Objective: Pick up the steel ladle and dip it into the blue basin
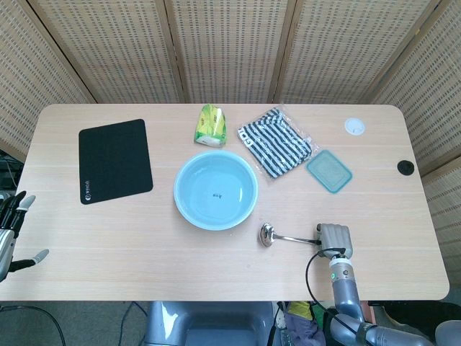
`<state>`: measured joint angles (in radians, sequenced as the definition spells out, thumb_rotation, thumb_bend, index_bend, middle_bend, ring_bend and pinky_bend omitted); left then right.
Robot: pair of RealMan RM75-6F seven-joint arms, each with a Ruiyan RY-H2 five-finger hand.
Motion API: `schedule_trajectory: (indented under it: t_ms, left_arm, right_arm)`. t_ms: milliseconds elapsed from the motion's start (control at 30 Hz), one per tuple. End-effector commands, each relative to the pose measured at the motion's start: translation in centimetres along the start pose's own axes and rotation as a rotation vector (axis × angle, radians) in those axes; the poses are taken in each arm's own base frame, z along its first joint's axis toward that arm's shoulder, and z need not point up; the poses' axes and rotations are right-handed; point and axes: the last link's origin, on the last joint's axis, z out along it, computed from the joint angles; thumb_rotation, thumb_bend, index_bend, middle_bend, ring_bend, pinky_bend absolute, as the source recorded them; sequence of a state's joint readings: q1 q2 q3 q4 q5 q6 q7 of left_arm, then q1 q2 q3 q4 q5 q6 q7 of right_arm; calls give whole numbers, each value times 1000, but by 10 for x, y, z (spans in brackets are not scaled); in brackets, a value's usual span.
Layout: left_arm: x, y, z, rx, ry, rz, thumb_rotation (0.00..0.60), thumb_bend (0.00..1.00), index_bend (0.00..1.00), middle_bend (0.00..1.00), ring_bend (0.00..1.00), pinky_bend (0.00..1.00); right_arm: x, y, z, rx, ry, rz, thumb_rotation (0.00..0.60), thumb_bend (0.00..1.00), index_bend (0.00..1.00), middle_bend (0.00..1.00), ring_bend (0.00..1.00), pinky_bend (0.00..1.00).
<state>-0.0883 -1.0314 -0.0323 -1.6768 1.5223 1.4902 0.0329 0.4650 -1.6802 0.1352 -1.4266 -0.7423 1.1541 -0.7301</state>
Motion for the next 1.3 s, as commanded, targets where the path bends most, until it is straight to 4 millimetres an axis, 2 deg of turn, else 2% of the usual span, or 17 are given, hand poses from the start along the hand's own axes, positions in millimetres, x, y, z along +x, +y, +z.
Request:
schedule_trajectory:
  t_ms: [33,200,367,567,867,933,1200,1300]
  left_arm:
    - [0,0,0,-1,-2,0,600,0,0,0,0,0]
    - [0,0,0,0,-2,-3,600,0,0,0,0,0]
    - [0,0,0,0,-1,-7,600,0,0,0,0,0]
    - [0,0,1,1,-4,-7,600,0,0,0,0,0]
    - [1,0,1,2,3,-4,600,0,0,0,0,0]
    - [0,1,3,3,1,-3,600,0,0,0,0,0]
    - [-2,0,6,-1,-3,-5,600,0,0,0,0,0]
    - [-2,0,7,2,-3,-10,600,0,0,0,0,0]
  right_arm:
    - [6,3,-4,21,-8,13,600,666,791,991,975,1000]
    - [18,7,-12,59,-3,35,600,762,834,1000,989,1000]
    - [32,17,-22,109,-15,88,600,814,850,1000,993,1000]
    - [55,36,-37,164,-31,112,600,830,854,1000,995,1000]
    - [88,52,-52,222,-47,123,600,832,860,1000,995,1000]
    - [101,57,-55,229,-34,106,600,832,860,1000,995,1000]
    - [138,54,-55,252,3,60,600,839,862,1000,995,1000]
    - [168,43,-55,275,45,25,600,842,862,1000,995,1000]
